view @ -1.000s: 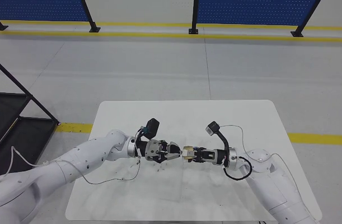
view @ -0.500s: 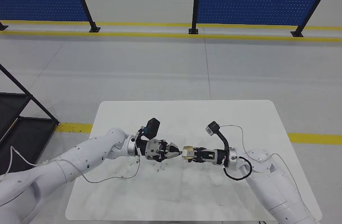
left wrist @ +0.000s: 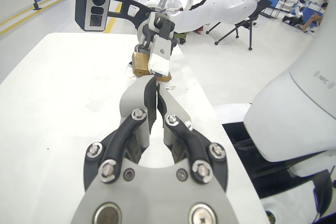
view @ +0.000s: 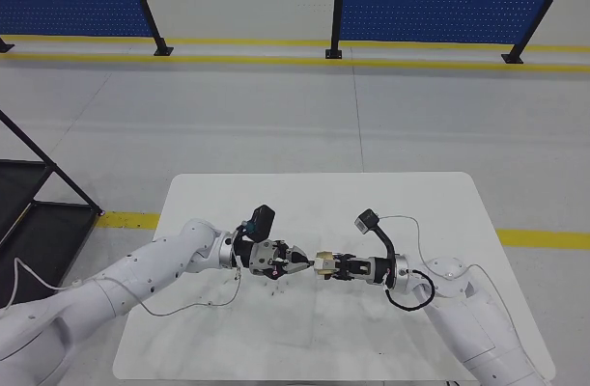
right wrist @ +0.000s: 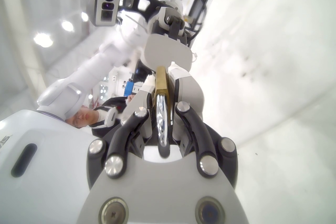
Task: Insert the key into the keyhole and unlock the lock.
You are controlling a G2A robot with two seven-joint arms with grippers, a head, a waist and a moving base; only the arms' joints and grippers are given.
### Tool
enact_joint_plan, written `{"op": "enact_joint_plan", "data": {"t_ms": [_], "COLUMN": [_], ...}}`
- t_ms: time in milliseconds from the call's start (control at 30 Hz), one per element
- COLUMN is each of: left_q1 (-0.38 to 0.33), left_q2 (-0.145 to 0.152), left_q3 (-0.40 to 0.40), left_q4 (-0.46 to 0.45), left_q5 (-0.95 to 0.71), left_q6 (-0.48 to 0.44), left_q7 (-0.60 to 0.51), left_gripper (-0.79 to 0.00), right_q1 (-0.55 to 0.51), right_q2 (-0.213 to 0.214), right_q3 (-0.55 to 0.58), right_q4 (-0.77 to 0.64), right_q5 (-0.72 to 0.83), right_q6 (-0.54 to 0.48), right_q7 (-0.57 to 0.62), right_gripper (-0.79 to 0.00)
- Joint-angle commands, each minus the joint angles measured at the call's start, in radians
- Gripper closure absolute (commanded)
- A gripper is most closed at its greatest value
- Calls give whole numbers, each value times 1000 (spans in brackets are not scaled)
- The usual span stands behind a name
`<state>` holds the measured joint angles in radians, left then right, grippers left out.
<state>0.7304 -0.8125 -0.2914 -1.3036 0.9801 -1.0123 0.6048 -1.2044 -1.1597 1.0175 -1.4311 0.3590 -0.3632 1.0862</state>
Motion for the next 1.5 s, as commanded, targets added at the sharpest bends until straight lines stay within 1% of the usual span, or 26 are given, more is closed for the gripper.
{"op": "enact_joint_plan", "data": {"t_ms": [0,300,400,933,1467], "left_q1": [7,31,42,107,166], "left_q2": [-1,-8,-10,-12,-12], "left_q3": [-9,-58,-79,-180,-258], "left_q4": [-2,-4,-10,-45,-84], "left_q5": [4,31,54,195,326], "left_q6": [0,1,17,57,106], "left_q7": [1,-15,-21,20,59], "left_gripper": [0,0,0,0,0], "right_q1": [0,0,0,0,0], "right_q2": [0,0,0,0,0], "right_q3": [0,0,0,0,0], "right_q4": [0,0,0,0,0], "right_q5": [0,0,0,0,0], "right_q6": [0,0,0,0,0], "right_q7": [0,0,0,0,0], "right_gripper": [0,0,0,0,0]}}
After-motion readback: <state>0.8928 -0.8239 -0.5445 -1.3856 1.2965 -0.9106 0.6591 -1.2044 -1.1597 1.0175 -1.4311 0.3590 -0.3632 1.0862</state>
